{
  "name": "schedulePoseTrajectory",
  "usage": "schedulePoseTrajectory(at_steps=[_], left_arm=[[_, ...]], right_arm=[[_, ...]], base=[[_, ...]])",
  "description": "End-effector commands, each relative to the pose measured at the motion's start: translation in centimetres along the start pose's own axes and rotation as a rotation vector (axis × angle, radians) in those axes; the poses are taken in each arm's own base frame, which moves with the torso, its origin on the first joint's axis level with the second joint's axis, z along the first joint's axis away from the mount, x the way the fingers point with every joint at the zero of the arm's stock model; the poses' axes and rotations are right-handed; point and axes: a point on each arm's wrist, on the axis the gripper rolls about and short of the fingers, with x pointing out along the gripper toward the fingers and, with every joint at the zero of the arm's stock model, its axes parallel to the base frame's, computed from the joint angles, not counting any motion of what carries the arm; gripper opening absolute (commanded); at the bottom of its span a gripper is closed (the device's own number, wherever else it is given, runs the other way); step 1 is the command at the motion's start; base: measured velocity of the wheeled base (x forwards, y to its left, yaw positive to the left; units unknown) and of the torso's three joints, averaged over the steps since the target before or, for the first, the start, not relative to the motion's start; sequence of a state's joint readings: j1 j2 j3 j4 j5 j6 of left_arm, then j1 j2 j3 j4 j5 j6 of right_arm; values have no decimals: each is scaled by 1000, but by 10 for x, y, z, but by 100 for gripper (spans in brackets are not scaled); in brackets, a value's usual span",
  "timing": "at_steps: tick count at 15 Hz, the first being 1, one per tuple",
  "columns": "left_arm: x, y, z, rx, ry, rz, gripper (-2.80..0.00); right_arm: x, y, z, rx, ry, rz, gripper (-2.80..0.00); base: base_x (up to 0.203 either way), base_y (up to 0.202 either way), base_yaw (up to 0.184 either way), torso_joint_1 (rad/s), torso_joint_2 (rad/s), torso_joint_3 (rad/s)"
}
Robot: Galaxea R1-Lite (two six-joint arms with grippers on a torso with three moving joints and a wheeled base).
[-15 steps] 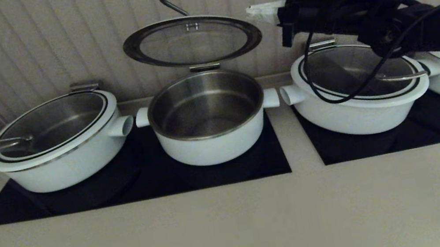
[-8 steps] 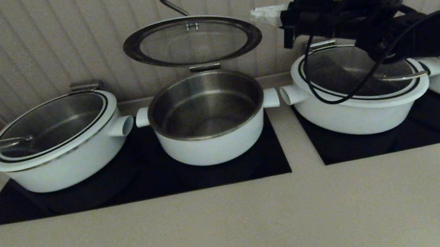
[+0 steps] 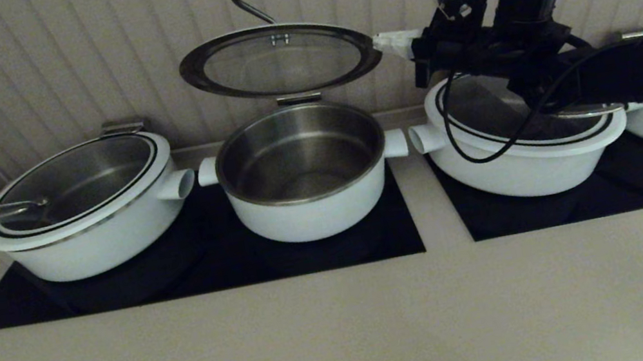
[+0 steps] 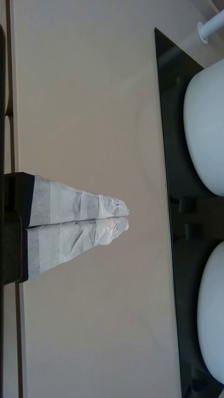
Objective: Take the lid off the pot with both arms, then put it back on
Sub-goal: Close the pot lid
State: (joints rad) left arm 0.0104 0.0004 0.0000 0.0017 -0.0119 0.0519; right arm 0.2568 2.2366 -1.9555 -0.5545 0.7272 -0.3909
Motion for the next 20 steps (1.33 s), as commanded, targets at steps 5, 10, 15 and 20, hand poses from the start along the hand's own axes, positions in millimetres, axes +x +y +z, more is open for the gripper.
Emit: schedulePoseTrajectory(at_steps=[5,10,15,20], left_arm=[[0,0,0,0,-1,0,-280],[0,0,0,0,0,0,-280],[0,0,0,0,-1,0,-280],[0,0,0,0,-2,0,-280]], right_arm=[[-6,-5,26,-32,-38,-6,-280],[-13,-7,63,9,-102,1,-280],[-5,-2,40,47,-72,17,-280],[5,5,1,84,-33,28,-280]], base=[[0,0,0,0,0,0],[0,0,0,0,0,0],[0,0,0,0,0,0],[0,0,0,0,0,0]])
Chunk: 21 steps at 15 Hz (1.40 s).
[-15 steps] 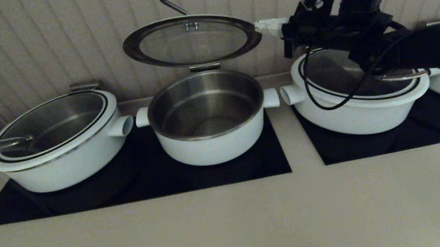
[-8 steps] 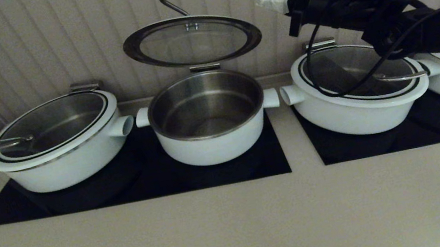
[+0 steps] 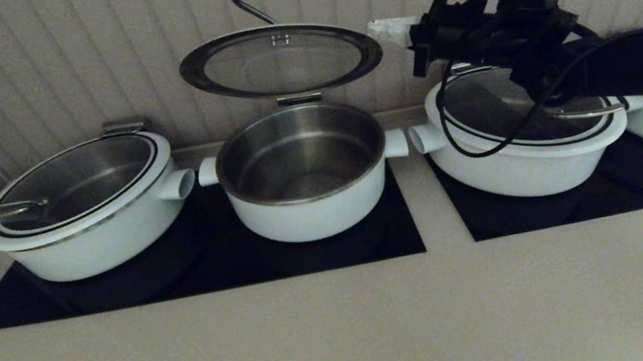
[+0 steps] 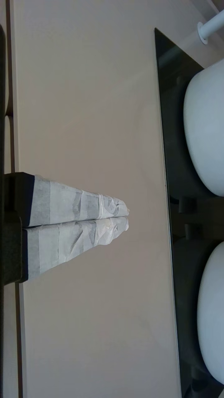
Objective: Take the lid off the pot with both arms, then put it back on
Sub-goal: Close the pot lid
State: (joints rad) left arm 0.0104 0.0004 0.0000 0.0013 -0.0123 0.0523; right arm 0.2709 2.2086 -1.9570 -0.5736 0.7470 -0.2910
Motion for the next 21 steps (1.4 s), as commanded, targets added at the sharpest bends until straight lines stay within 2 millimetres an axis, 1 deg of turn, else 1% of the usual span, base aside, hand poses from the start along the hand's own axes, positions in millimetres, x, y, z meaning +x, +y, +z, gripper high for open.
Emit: schedulePoseTrajectory(at_steps=[1,5,9,12,21], left_arm=[[0,0,0,0,0,0,-280],[0,0,0,0,-1,0,-280],[0,0,0,0,1,0,-280],[0,0,0,0,0,0,-280],[0,0,0,0,1,0,-280]], right_arm=[[5,3,-23,11,13,7,-280],[5,3,-24,11,12,6,-280],[6,4,-21,6,5,11,-280],[14,14,-16,10,-12,37,-280],[29,31,-12,20,-34,78,-280]], base=[[0,0,0,0,0,0],[0,0,0,0,0,0],[0,0,0,0,0,0],[0,0,0,0,0,0],[0,0,0,0,0,0]])
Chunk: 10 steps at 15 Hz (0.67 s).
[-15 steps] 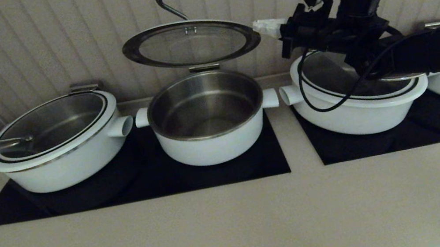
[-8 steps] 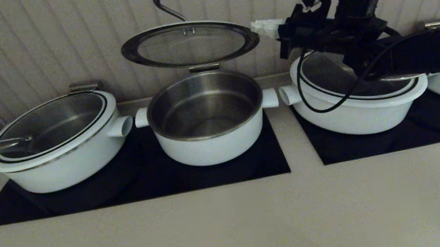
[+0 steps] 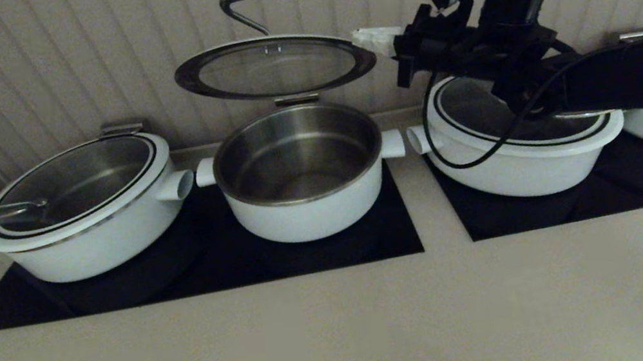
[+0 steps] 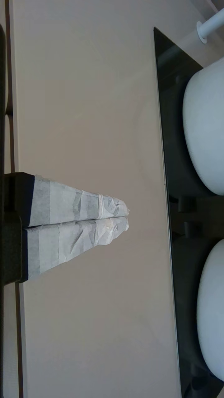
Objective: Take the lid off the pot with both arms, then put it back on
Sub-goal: Close the pot lid
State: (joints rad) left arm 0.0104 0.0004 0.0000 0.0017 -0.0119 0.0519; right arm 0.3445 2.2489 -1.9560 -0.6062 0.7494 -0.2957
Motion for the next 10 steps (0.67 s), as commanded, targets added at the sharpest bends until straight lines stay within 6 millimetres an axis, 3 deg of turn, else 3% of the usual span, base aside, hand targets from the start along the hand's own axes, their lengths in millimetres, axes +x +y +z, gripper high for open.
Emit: schedulePoseTrajectory(at_steps=[1,10], left_arm=[[0,0,0,0,-1,0,-280],[0,0,0,0,1,0,-280]], right_arm=[[5,6,1,-5,-16,17,-280],[21,23,6,-7,-55,55,-280]], base=[[0,0,0,0,0,0],[0,0,0,0,0,0]])
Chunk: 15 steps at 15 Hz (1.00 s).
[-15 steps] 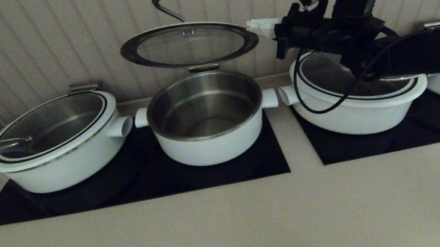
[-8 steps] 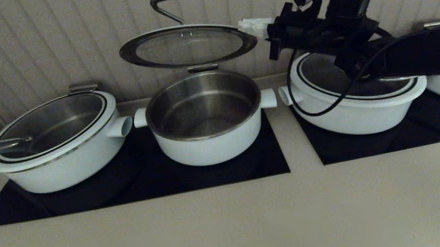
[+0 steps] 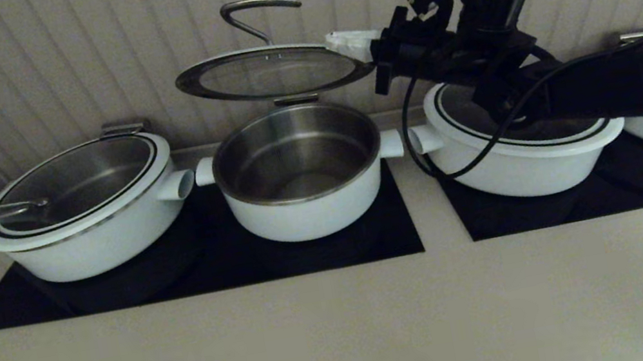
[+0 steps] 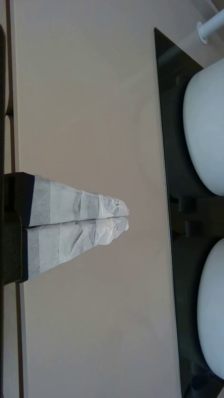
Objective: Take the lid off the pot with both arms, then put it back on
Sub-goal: Close the pot lid
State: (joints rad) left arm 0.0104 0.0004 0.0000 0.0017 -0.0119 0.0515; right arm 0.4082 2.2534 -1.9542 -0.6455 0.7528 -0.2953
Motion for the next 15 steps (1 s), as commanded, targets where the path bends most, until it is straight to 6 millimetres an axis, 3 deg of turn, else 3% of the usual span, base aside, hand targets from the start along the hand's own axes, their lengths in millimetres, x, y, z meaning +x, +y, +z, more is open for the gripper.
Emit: schedulePoseTrajectory(at_steps=[1,15], left_arm=[[0,0,0,1,-1,0,-280],[0,0,0,1,-2,0,-280]], right_arm=[[1,2,-3,-1,0,5,-280],[8,10,5,-10,-18,20,-280]], base=[[0,0,0,0,0,0],[0,0,0,0,0,0]])
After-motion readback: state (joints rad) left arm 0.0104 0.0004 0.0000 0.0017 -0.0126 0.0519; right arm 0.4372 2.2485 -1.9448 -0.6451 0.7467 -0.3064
